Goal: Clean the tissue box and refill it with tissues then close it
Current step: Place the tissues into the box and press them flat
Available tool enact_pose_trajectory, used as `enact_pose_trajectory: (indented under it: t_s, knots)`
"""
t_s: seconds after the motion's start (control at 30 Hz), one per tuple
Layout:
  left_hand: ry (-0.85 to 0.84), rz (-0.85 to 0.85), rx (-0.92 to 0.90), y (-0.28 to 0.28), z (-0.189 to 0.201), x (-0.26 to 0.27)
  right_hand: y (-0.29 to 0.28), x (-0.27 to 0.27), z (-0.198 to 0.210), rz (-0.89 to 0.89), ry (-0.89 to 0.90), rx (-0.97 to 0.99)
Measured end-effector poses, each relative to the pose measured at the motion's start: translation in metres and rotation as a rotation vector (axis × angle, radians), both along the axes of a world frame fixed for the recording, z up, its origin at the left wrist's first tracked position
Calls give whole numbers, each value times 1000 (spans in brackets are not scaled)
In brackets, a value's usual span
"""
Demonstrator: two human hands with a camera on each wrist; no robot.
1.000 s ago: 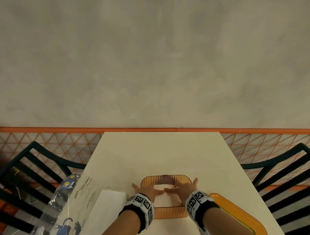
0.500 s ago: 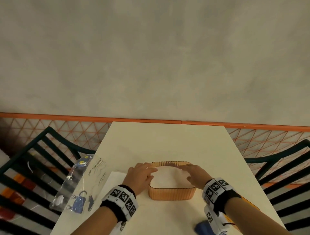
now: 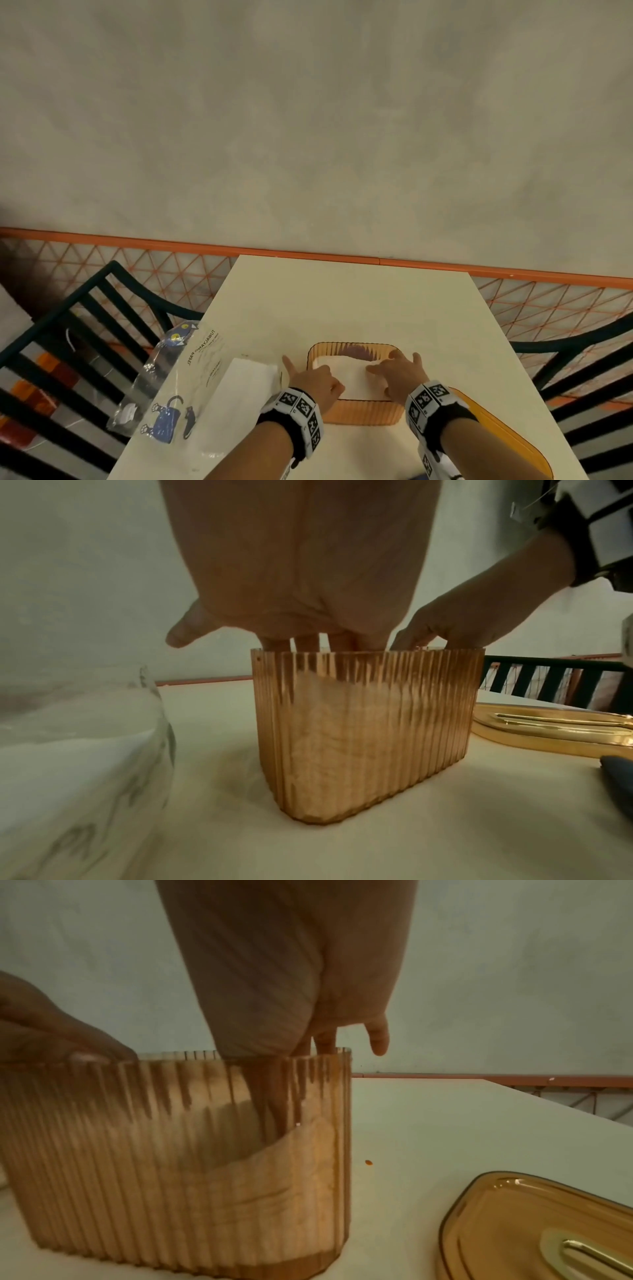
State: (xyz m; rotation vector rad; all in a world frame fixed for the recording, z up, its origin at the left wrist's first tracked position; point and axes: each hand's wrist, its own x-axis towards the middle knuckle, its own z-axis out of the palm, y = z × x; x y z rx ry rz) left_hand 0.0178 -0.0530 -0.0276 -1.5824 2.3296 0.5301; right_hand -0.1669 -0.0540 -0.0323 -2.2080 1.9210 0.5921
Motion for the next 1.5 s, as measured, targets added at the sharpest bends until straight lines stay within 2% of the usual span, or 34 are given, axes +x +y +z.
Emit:
enact_pose_trajectory:
  t_s: [0.23,0.33,0.4,0.5,0.57,0.67,0.8,0.97,1.13,1.37,1.5]
  knots:
    - [-79,-55,-68,4,2,-1,-5,6,0,19,156,16]
    - [-70,-57,-141,7,2,2,-4,7,4,21,132,-55]
    - [47,-17,-216,9,7,10,0,3,9,-16,50,-157]
    - [305,166,-411,8,13,36,9,-3,13,-105,-81,-293]
    - [332,313,-494,5,10,61,18,-6,13,-167,-132,-321]
    - [219,518,-396,6,-4,89,28,-8,6,-275,-215,-299]
    - [52,634,-166,14,-32,103,32,-5,-1,-367,-351,-260]
    - [-34,615,-151,22,-46,105,33,1,-5,-403,-360,-226]
    - [-14,607,-178,22,-49,103,34,1,-8,-419,-327,-240]
    - [-160,523,-179,24,-53,98,32,2,-8,-435,-338,-218]
    - [-184,520,-222,25,-53,98,31,3,-9,-438,-339,-208]
